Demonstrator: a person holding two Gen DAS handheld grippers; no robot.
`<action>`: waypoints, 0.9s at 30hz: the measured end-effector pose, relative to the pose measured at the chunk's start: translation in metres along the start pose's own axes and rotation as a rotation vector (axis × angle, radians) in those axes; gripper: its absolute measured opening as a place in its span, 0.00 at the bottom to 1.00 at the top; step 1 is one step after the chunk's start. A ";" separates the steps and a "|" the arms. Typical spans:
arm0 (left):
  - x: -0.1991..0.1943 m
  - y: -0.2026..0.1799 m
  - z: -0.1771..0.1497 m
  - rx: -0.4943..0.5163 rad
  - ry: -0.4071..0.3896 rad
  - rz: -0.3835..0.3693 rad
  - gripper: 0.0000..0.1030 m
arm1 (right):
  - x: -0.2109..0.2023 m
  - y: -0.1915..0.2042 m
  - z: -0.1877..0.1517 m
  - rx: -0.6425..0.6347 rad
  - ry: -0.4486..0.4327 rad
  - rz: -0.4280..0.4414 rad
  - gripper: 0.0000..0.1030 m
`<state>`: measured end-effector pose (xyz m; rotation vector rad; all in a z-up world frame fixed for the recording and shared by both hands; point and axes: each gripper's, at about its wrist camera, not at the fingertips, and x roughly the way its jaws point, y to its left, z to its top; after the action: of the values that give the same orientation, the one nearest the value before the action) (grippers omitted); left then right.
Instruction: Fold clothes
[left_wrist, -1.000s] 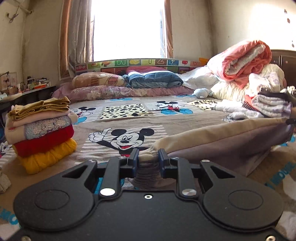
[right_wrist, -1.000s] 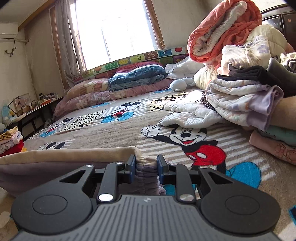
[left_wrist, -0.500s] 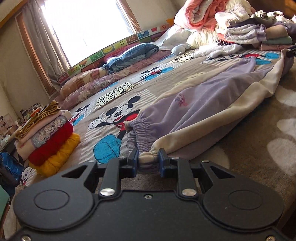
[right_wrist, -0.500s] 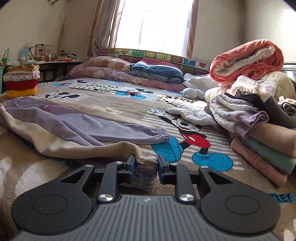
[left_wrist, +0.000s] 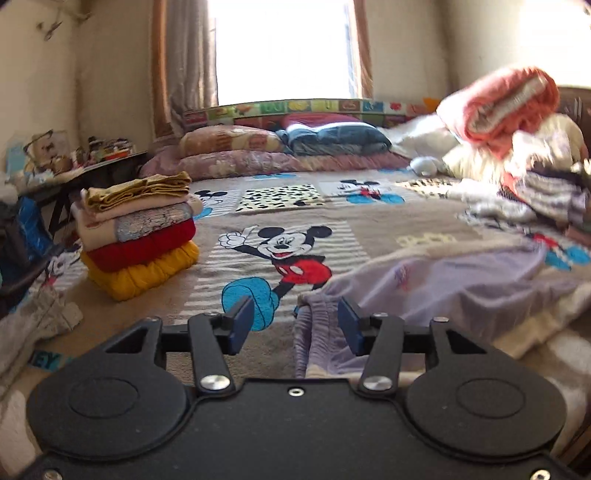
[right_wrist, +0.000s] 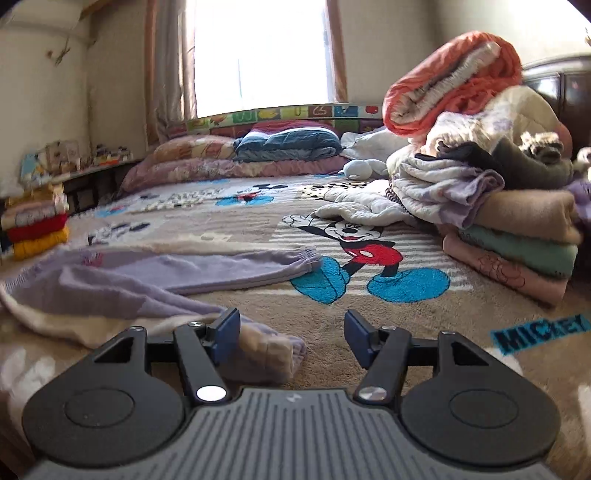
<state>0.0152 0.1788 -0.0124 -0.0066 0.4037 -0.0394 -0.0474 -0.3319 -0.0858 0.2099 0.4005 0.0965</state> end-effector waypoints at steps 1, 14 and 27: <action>0.002 0.005 0.002 -0.085 0.013 0.009 0.54 | -0.004 -0.010 0.000 0.107 -0.014 0.020 0.63; 0.039 0.038 -0.060 -0.933 0.285 -0.101 0.55 | 0.031 -0.071 -0.051 0.850 0.095 0.106 0.65; 0.031 0.004 -0.053 -0.825 0.237 -0.087 0.04 | 0.045 -0.044 -0.031 0.674 0.045 0.097 0.17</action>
<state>0.0231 0.1813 -0.0737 -0.8404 0.6330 0.0429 -0.0160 -0.3631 -0.1401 0.8931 0.4578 0.0586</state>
